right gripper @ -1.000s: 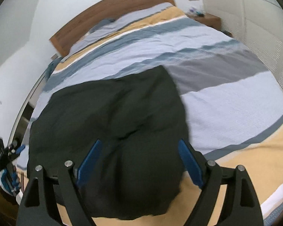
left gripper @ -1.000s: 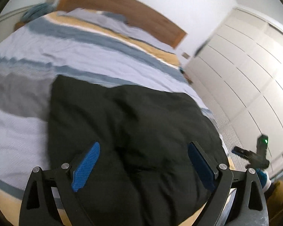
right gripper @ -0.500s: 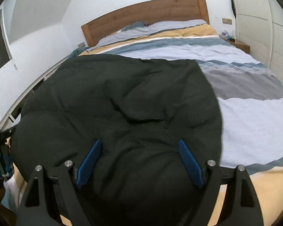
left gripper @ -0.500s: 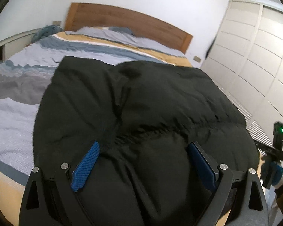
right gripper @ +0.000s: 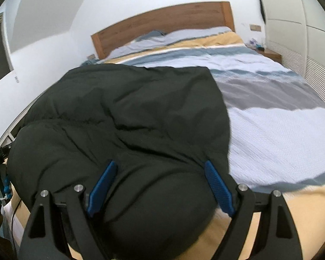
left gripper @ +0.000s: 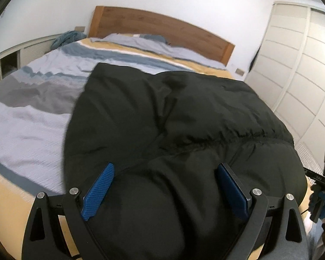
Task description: Fold large clothes
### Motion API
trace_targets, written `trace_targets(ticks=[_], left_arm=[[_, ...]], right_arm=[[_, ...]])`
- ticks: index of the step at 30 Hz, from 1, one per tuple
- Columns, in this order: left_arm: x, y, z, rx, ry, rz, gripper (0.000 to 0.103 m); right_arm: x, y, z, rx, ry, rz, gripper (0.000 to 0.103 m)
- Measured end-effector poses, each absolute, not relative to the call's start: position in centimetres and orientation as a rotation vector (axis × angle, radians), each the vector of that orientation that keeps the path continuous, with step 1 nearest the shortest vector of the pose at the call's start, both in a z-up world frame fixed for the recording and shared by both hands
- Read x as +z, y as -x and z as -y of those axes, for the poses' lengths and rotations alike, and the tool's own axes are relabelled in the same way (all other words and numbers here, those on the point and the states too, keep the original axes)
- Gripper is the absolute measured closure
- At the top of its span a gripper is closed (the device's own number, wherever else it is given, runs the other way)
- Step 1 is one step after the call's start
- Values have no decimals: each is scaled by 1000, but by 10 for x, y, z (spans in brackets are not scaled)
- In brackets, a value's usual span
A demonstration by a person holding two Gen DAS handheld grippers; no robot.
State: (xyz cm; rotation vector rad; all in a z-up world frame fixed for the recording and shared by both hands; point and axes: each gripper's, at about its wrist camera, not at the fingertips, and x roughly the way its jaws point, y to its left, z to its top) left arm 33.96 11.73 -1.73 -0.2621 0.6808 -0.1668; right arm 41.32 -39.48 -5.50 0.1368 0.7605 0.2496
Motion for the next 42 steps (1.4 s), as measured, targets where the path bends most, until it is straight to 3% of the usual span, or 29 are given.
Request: trace_targets(ticks=[10,22,42], left_arm=[[34,-267,-117,-60,193,-671,4],[78,-134,-65,-16,98,-620,1],[102,-58,-6,129,-38,-497,1]], right_arm=[[-19,-369,374,137,-97,-781,20],[18,-243,320,197,-140,-789,19],[34,-154,295,127,-89,-735,19]])
